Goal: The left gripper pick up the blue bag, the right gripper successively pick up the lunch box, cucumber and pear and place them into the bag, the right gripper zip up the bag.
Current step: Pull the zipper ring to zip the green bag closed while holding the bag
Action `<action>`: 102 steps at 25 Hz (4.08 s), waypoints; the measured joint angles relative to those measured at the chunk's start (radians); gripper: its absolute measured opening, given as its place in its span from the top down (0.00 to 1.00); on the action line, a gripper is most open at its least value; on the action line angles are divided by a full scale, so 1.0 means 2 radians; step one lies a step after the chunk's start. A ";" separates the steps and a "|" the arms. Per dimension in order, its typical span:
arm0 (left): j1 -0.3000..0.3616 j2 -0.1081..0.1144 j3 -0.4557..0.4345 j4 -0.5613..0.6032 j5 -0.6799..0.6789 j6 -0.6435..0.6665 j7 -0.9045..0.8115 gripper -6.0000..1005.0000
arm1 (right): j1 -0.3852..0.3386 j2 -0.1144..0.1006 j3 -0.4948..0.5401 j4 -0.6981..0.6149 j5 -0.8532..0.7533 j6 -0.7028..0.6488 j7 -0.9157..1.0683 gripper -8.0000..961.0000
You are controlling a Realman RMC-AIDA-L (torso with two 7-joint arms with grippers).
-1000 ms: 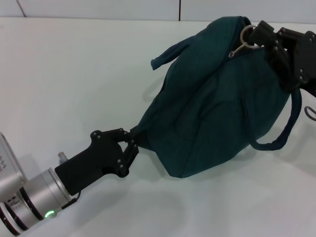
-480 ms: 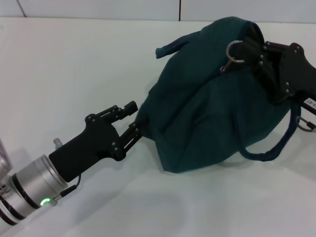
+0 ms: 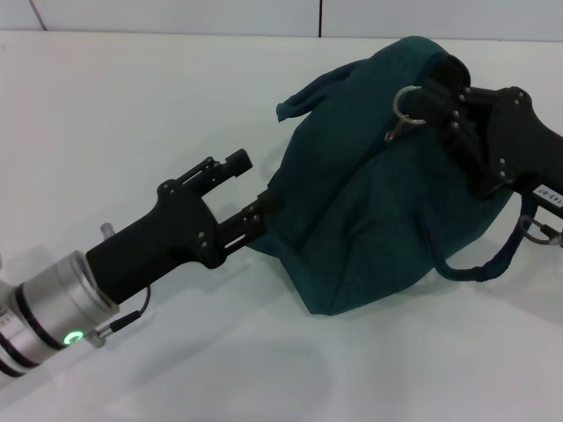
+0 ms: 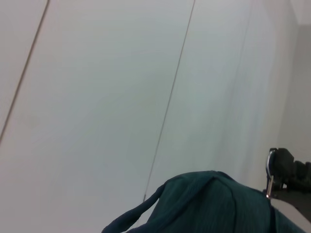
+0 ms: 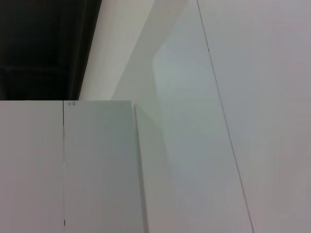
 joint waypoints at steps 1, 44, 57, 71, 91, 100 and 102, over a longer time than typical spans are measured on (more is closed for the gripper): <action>-0.003 0.000 0.000 -0.001 0.000 0.000 -0.005 0.30 | 0.000 0.000 0.000 0.000 0.000 0.000 -0.001 0.99; -0.013 -0.001 0.041 -0.008 0.028 -0.018 0.045 0.93 | -0.008 0.000 -0.001 0.001 0.044 -0.004 -0.001 0.99; 0.018 0.004 0.032 0.038 0.024 -0.017 0.050 0.93 | -0.015 -0.004 0.011 0.027 0.057 -0.006 -0.002 0.99; 0.006 0.022 0.009 0.051 0.021 -0.033 0.036 0.93 | -0.049 -0.006 0.041 0.060 0.053 -0.051 -0.001 0.99; -0.013 0.017 0.009 0.099 0.021 -0.032 -0.063 0.92 | -0.045 -0.002 0.020 0.080 0.052 -0.035 -0.002 0.99; -0.043 0.013 0.020 0.116 0.047 -0.032 -0.096 0.67 | -0.041 0.001 -0.005 0.078 0.053 -0.039 -0.002 0.99; -0.044 0.012 0.020 0.117 0.052 -0.032 -0.095 0.65 | -0.041 0.001 -0.005 0.078 0.054 -0.040 -0.002 0.99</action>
